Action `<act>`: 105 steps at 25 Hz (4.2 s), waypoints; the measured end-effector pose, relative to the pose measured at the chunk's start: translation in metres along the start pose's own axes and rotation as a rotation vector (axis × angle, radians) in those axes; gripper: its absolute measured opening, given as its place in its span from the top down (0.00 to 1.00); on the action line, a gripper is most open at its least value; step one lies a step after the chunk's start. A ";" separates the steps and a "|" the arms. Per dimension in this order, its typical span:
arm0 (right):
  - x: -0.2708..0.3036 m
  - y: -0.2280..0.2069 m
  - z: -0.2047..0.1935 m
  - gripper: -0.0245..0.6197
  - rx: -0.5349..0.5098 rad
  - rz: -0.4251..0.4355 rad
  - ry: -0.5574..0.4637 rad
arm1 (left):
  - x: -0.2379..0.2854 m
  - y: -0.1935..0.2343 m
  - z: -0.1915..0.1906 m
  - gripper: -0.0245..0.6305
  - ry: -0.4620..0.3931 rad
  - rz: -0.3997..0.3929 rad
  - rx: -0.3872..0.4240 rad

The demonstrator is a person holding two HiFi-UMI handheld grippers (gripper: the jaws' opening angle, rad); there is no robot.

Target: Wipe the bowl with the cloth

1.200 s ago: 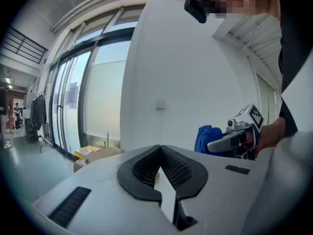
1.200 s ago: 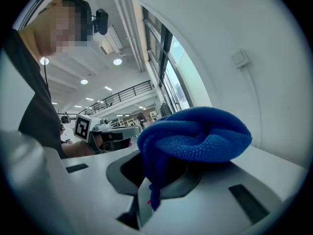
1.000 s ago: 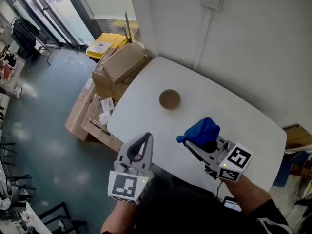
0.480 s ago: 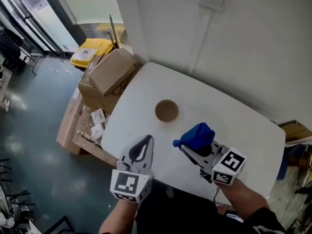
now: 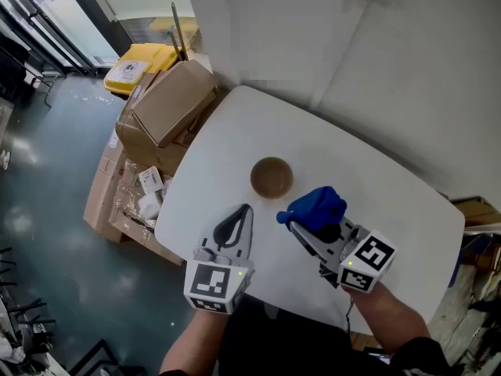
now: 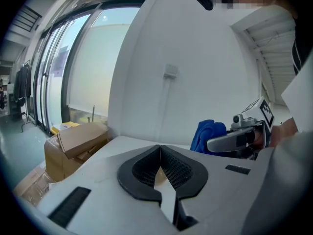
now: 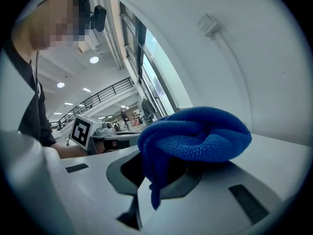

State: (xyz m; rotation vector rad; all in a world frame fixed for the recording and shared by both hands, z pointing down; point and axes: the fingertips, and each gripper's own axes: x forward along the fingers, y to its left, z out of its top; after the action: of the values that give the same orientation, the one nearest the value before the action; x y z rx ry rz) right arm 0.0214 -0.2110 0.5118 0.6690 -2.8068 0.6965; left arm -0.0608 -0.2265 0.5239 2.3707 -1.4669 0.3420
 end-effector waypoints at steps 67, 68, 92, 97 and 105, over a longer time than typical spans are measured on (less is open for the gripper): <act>-0.025 0.120 0.037 0.90 -0.215 -0.088 0.001 | -0.088 -0.073 0.060 0.94 0.013 0.059 0.185; -0.027 0.120 0.045 0.90 -0.256 -0.114 -0.008 | -0.091 -0.073 0.067 0.94 -0.002 0.057 0.198; -0.044 0.158 0.133 0.90 -0.560 -0.230 -0.154 | -0.137 -0.115 0.182 0.93 -0.253 0.026 0.447; -0.045 0.163 0.124 0.90 -0.593 -0.201 -0.112 | -0.142 -0.099 0.196 0.93 -0.273 0.048 0.424; -0.068 0.130 0.135 0.90 -0.578 -0.289 -0.131 | -0.151 -0.070 0.195 0.93 -0.273 0.082 0.365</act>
State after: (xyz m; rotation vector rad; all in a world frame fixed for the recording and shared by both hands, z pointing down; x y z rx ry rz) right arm 0.0139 -0.1468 0.3231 0.9843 -2.7240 -0.2134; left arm -0.0590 -0.1517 0.2785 2.7373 -1.7550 0.3410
